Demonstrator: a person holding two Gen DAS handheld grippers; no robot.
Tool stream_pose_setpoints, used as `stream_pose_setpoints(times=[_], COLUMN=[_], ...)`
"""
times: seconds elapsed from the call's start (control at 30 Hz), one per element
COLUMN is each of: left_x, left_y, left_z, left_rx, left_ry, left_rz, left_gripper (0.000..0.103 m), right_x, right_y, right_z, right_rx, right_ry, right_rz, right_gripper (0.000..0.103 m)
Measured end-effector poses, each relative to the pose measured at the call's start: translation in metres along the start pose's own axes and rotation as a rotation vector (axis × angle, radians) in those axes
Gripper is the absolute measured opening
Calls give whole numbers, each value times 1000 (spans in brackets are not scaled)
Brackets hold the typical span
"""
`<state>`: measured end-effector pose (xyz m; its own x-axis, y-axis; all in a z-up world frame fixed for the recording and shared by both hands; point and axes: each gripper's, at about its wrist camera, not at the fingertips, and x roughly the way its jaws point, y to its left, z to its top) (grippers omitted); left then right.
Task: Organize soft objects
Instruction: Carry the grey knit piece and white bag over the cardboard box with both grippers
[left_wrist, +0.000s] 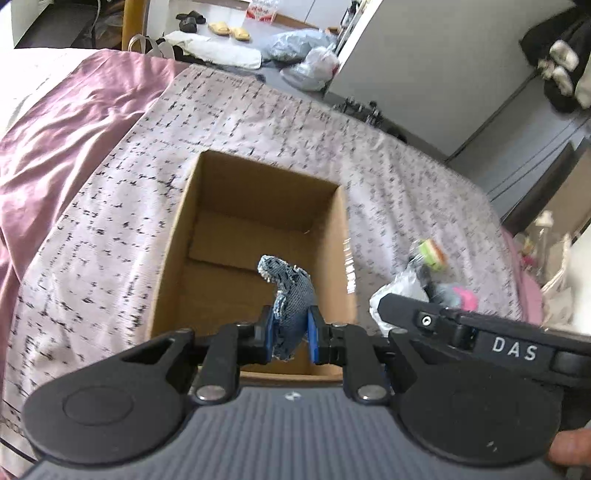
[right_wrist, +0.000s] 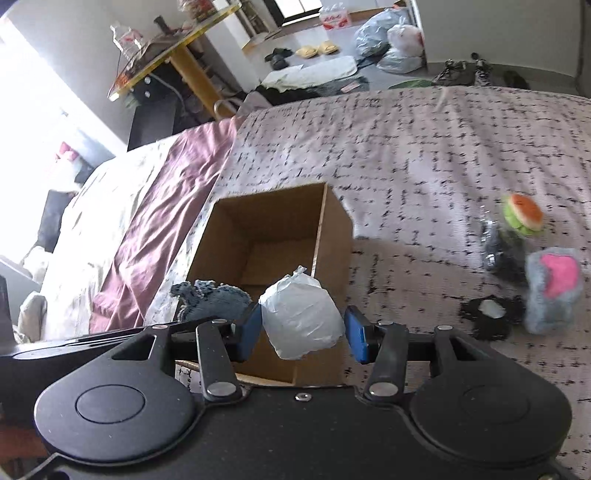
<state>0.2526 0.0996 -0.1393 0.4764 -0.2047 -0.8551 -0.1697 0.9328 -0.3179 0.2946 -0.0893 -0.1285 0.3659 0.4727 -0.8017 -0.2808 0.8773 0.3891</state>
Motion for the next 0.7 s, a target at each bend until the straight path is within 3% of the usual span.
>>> stream_pose_setpoints(times=[0.5,0.7], left_x=[35,12], left_y=[22,31], left_z=[8,11], left_rx=[0,-36], left_ry=[159,135], left_rz=[154,152], left_gripper=[21,29], right_x=[37,50], right_y=[30,38], right_z=[7,7], right_rx=[-73,-104], right_ry=[67,99], right_rz=[0,-8], right_gripper=[49,49])
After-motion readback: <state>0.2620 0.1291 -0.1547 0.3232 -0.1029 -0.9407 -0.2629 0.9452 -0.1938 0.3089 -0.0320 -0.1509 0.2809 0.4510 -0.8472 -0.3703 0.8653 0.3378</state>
